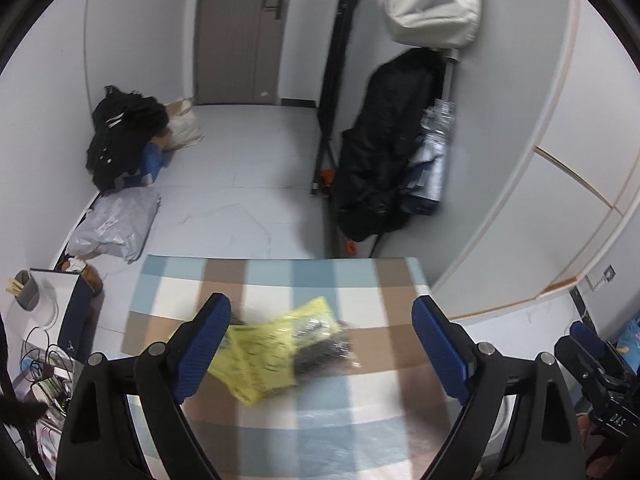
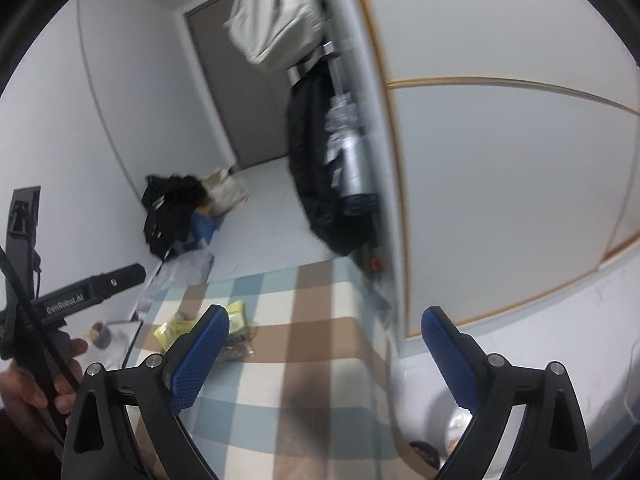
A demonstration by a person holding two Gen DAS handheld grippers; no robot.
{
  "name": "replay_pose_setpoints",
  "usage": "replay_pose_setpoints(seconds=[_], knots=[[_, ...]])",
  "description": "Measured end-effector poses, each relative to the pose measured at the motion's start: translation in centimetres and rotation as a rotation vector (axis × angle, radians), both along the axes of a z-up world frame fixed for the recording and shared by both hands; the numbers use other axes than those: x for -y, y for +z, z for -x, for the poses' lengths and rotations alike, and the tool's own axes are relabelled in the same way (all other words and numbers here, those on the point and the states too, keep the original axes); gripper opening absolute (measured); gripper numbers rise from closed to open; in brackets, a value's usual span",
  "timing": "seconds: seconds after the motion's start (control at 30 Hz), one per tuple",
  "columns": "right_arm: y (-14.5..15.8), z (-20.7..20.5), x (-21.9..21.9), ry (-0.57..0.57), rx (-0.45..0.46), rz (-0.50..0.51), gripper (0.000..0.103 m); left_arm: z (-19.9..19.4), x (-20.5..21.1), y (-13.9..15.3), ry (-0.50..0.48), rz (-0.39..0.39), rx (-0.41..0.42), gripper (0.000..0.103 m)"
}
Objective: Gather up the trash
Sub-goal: 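Move both empty grippers back over the table, then grasp a yellow snack bag with the right gripper while the left grasps another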
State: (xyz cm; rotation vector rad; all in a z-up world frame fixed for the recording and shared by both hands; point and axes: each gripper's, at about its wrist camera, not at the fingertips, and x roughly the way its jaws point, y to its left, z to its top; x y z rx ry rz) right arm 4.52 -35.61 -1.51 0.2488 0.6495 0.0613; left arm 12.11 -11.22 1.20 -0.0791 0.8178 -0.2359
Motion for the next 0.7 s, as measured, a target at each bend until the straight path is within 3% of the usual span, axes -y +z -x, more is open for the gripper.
replay_pose_setpoints(seconds=[0.2,0.37,0.53,0.7], knots=[[-0.9,-5.1,-4.4,0.115,-0.083,-0.018,0.098,-2.6,-4.2,-1.6,0.058,0.025,-0.030,0.090],[-3.5,-10.5,-8.1,0.227,-0.205,-0.026,0.098,-4.3,-7.2,-3.4,0.103,0.066,-0.088,0.090],[-7.0,-14.1,-12.9,0.390,-0.279,0.067,0.098,-5.5,-9.9,-3.7,0.135,0.117,-0.128,0.090],[-11.1,-17.2,-14.7,0.432,-0.331,0.111,0.097,-6.4,-11.4,-4.2,0.161,0.112,-0.154,0.090]])
